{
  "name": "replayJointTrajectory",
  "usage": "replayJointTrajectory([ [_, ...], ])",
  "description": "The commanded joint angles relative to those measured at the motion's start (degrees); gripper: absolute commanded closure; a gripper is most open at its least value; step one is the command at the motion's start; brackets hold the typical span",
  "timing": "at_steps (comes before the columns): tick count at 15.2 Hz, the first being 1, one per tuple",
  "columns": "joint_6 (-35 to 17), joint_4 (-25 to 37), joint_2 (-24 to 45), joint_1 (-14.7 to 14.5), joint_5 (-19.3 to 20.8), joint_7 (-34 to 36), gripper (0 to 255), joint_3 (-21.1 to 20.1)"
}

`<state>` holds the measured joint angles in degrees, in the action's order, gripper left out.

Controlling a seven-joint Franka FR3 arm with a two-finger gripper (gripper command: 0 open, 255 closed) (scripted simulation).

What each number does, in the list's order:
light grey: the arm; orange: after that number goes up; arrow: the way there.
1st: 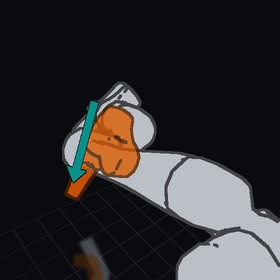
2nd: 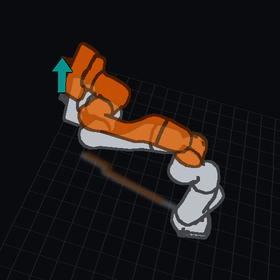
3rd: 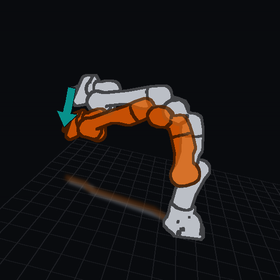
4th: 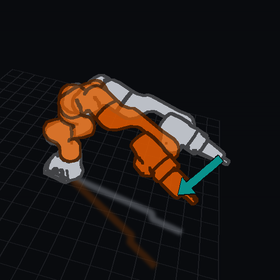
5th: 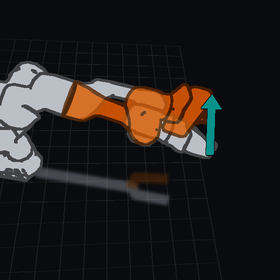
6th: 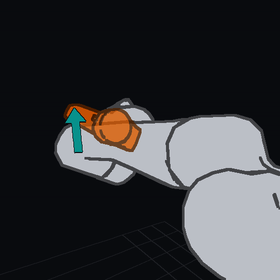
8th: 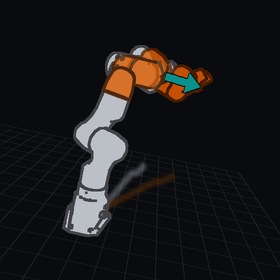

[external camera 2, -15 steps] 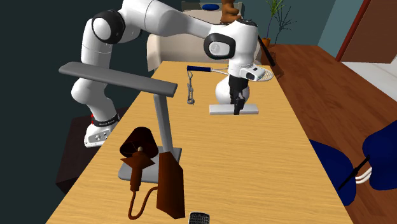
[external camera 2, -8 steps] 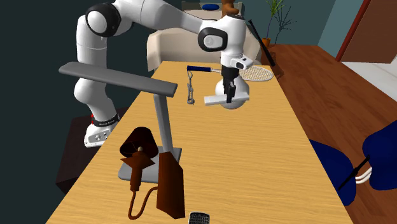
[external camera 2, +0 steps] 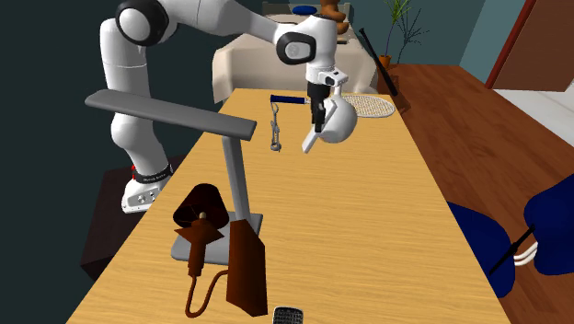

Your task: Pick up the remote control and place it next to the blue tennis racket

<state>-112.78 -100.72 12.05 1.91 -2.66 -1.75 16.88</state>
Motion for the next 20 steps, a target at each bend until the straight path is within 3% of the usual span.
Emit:
replayJointTrajectory([
  [1, -0.39, -0.92, -0.56, -1.81, 0.43, 3.02, 255, -1.04],
  [5, -0.64, -2.36, -1.78, -5.53, 1.25, 9.23, 255, -3.31],
  [20, -11.13, -8.92, 2.26, -5.3, 0.07, 8.58, 255, -3.58],
])
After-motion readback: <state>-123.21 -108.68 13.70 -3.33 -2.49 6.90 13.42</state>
